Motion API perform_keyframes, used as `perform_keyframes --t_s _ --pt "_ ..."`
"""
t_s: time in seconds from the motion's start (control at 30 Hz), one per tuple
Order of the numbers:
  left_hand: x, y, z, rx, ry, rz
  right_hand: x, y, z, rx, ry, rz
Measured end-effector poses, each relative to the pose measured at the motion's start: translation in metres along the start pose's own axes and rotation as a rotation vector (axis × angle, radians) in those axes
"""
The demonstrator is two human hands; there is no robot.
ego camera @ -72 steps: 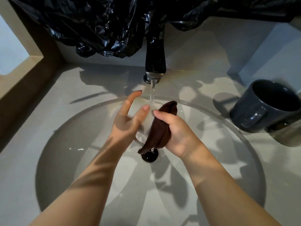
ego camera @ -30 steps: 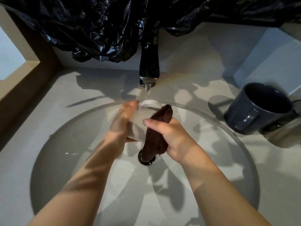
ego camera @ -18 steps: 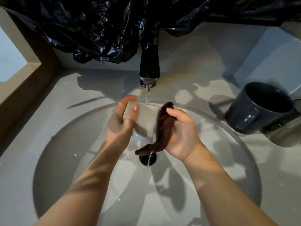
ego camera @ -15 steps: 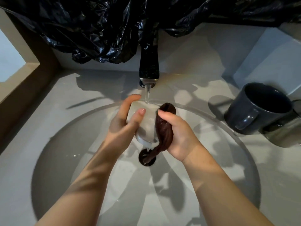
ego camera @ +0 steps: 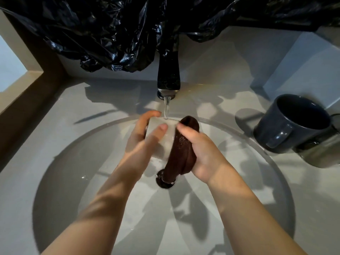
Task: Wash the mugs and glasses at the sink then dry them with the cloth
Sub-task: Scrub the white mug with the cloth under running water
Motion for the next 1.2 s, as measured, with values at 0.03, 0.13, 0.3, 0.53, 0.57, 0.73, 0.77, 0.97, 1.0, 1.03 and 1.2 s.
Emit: perform_keyframes --t_s 0.03,0.13,0.3,0.53,0.57,0.73,0.77,0.97,1.0,1.03,1.2 --pt "0.001 -0.010 0.001 0.139 0.021 -0.140 0.001 -0.011 -0.005 0.097 0.036 -0.212" --pt "-0.019 -0.035 -0.010 0.533 -0.070 -0.488 -0.013 -0.026 -0.015 0.233 -0.006 -0.741" --pt "0.004 -0.008 0.000 0.095 0.069 -0.186 0.006 -0.019 -0.003 0.146 0.143 -0.337" --pt "-0.006 -0.022 -0.002 0.257 -0.095 -0.179 0.013 -0.026 -0.015 0.158 0.165 -0.402" --pt "-0.007 -0.031 -0.003 0.362 -0.119 -0.244 0.007 -0.030 -0.018 0.211 0.130 -0.499" --pt "0.008 -0.028 0.002 0.344 -0.062 -0.094 -0.015 -0.028 -0.018 0.248 -0.015 -0.812" --pt "0.015 -0.023 0.004 0.289 0.008 -0.060 -0.016 -0.028 -0.017 0.271 -0.019 -0.826" --pt "0.016 -0.036 -0.001 0.513 0.004 -0.092 -0.005 -0.039 -0.015 0.408 0.092 -0.724" --pt "0.019 -0.037 -0.001 0.534 0.032 -0.037 -0.005 -0.040 -0.016 0.423 0.091 -0.719" --pt "0.021 -0.037 -0.001 0.533 0.049 -0.008 -0.006 -0.041 -0.017 0.432 0.091 -0.714" --pt "0.017 -0.039 -0.006 0.562 0.019 -0.189 0.017 -0.047 -0.020 0.452 0.368 -0.528"
Point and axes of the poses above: each hand's wrist, its own z-axis towards the middle knuckle, its own x-axis out of the back of the hand, y = z × x, the point moved 9 cm from there along z, towards the middle knuckle, and after that the axes turned 5 degrees about -y, right-handed, at the moved point
